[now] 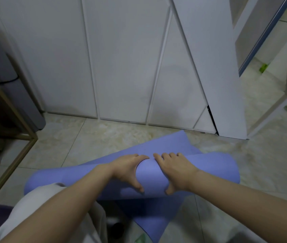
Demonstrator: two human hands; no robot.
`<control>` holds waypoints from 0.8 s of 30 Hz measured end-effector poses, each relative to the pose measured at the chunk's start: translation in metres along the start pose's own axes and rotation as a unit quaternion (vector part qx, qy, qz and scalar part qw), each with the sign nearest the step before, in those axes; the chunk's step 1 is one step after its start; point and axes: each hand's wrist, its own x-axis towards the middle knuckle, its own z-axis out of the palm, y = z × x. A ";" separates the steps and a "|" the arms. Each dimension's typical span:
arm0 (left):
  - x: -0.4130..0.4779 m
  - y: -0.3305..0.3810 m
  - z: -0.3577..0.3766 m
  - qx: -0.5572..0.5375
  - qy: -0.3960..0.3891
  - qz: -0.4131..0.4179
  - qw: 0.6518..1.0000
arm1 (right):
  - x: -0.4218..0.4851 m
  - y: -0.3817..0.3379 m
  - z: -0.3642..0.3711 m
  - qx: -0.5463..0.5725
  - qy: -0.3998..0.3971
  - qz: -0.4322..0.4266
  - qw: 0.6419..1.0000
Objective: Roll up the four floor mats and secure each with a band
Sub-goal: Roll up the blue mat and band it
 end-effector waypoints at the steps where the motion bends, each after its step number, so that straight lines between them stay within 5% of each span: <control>1: -0.001 -0.001 0.000 -0.013 -0.012 -0.005 1.000 | 0.003 -0.001 -0.001 0.012 -0.007 0.002 1.000; 6: -0.010 -0.003 0.009 0.050 -0.010 -0.023 0.998 | 0.019 -0.002 -0.015 0.096 -0.080 0.004 0.992; 14: -0.005 0.008 0.007 0.127 0.114 0.026 0.985 | 0.023 0.023 -0.030 0.224 -0.152 0.043 0.962; 24: -0.004 0.004 -0.004 0.054 0.036 0.007 0.998 | 0.004 -0.008 -0.011 -0.040 0.011 -0.033 0.999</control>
